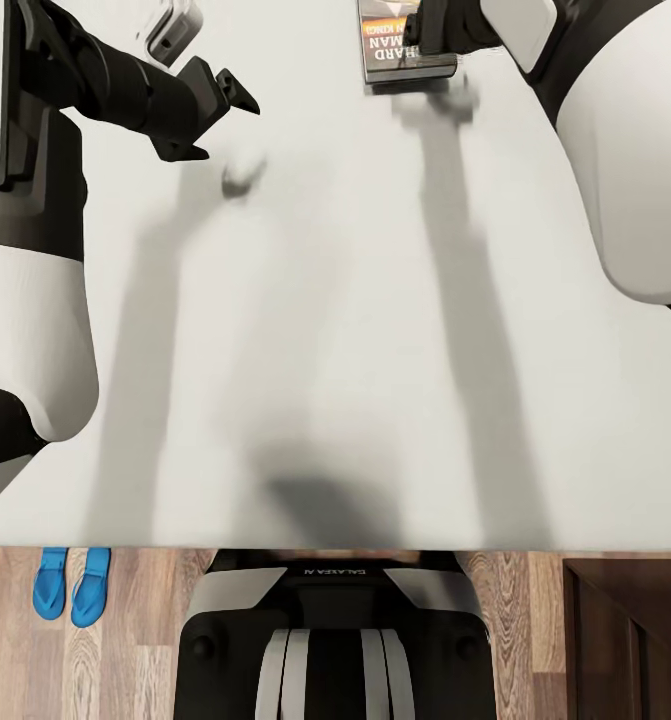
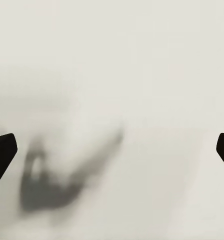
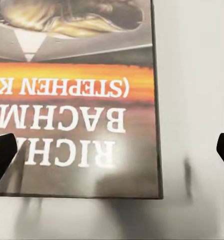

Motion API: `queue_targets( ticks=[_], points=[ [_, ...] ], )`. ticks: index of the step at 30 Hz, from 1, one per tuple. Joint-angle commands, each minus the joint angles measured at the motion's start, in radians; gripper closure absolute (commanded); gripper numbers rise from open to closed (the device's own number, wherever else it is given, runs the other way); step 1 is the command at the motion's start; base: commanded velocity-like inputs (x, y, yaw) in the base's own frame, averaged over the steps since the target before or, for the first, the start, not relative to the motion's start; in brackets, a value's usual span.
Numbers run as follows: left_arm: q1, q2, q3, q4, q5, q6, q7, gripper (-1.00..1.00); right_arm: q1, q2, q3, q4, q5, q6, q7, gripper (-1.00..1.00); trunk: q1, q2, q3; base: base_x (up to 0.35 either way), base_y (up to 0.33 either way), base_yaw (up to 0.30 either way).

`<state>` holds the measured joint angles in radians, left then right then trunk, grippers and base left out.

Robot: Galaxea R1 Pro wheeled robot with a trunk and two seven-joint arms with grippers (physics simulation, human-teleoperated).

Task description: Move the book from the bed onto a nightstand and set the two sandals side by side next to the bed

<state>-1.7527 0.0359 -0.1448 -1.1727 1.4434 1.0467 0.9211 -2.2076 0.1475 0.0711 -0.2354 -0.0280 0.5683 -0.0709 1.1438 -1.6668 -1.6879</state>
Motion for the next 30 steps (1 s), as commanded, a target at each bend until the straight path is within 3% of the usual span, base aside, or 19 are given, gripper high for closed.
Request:
queue_targets(
  ticks=[1, 17, 30],
  points=[
    [-0.001, 0.001, -0.002, -0.001, 0.009, 0.0, 0.01, -1.0, -0.003, 0.0, 0.007, -0.001, -0.004, 0.006, -0.004, -1.0, 0.0, 0.0, 0.0, 0.0, 0.0, 0.0],
    [-0.001, 0.001, -0.002, -0.015, 0.009, 0.0, 0.01, -1.0, -0.012, 0.0, 0.007, -0.001, -0.001, 0.005, -0.003, -1.0, 0.0, 0.0, 0.0, 0.199, 0.07, 0.0],
    [-0.001, 0.001, -0.001, -0.017, 0.009, 0.0, 0.01, -1.0, -0.011, 0.0, 0.006, 0.0, -0.001, 0.004, -0.004, -1.0, 0.0, 0.0, 0.0, 0.045, 0.016, 0.0]
  ],
)
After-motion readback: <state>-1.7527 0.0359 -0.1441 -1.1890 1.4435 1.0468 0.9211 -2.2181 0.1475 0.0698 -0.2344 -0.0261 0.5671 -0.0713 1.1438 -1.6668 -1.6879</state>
